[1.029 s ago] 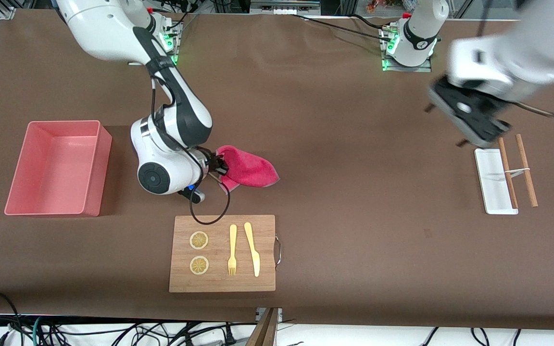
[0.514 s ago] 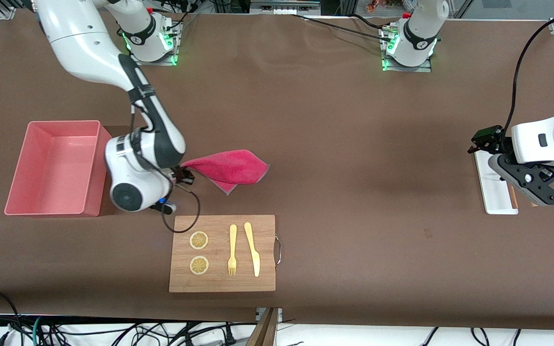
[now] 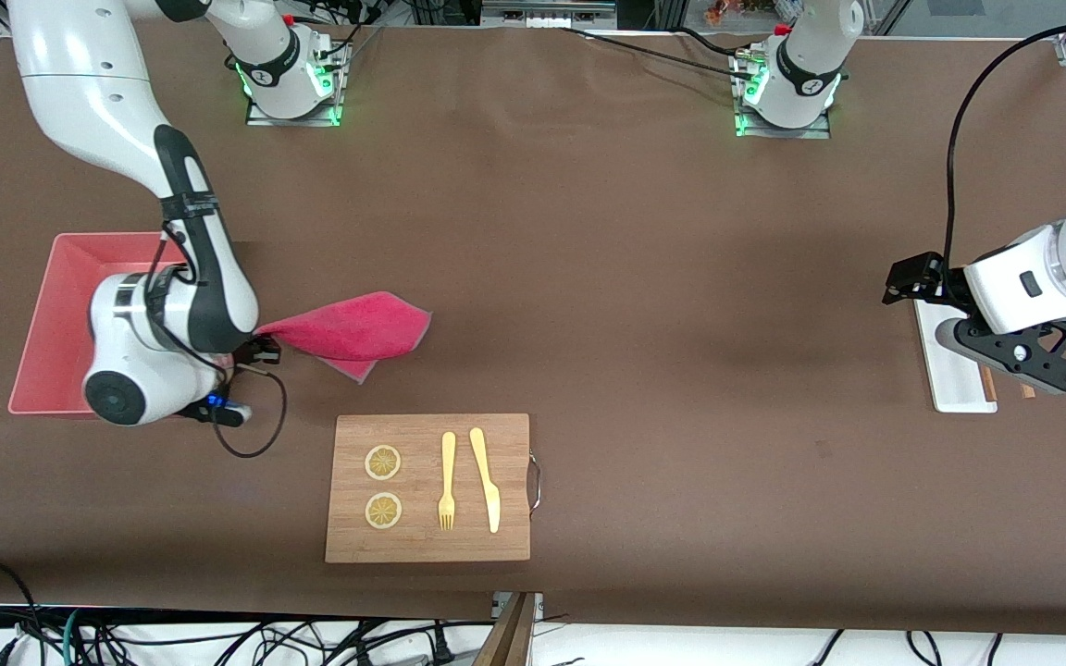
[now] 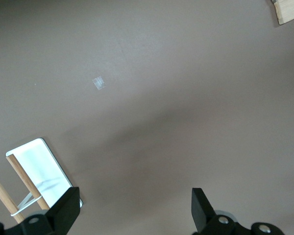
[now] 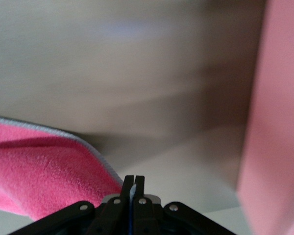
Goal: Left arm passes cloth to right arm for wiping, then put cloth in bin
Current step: 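Sweep the cloth across the table toward the pink bin with the right gripper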
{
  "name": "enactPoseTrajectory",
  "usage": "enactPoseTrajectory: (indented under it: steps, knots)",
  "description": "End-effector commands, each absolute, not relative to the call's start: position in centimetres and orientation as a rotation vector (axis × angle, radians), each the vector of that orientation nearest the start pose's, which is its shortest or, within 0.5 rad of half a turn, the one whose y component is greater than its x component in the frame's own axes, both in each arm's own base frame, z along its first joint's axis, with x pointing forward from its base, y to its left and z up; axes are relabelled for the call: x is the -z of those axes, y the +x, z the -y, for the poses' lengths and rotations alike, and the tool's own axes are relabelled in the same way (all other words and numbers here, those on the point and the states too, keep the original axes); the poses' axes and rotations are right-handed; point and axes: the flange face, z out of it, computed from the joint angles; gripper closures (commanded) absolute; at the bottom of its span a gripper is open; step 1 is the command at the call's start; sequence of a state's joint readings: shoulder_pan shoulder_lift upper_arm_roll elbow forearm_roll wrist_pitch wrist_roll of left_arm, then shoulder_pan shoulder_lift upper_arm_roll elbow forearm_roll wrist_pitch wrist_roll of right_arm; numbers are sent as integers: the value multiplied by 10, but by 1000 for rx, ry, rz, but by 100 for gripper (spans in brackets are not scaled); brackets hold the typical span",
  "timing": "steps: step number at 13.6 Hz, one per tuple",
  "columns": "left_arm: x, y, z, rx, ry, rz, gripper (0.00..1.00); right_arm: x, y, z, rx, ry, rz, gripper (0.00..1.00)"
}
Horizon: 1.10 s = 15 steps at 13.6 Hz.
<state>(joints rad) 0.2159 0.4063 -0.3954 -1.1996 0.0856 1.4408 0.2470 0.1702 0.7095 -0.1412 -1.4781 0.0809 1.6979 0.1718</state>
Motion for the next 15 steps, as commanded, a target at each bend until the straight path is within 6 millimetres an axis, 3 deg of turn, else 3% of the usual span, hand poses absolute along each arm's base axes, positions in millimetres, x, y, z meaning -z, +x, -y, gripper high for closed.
enactPoseTrajectory:
  steps: [1, 4, 6, 7, 8, 9, 12, 15]
  knots:
    - [-561, 649, 56, -178, -3123, -625, 0, -265, 657, -21, -715, -3142, -108, 100]
    - [-562, 650, 53, -172, -3120, -627, 0, -291, 660, -26, -668, -3276, 20, 100]
    - [-561, 650, 49, -174, -3123, -620, 0, -306, 667, -54, -607, -3398, 192, 100]
    - [-556, 652, 47, -181, -3129, -618, 0, -306, 667, -60, -599, -3398, 188, 100]
    - [-565, 651, 57, -114, -3102, -624, 0, -305, 668, -68, -575, -3401, 154, 100]
    - [-562, 644, 56, -118, -3080, -591, 0, -301, 666, -83, -560, -3404, 91, 100]
    - [-566, 622, 37, 52, -3103, -492, 0, -291, 663, -138, -449, -3369, -150, 100]
    - [-583, 585, 24, 165, -3095, -447, 0, -282, 657, -187, -389, -3276, -357, 100]
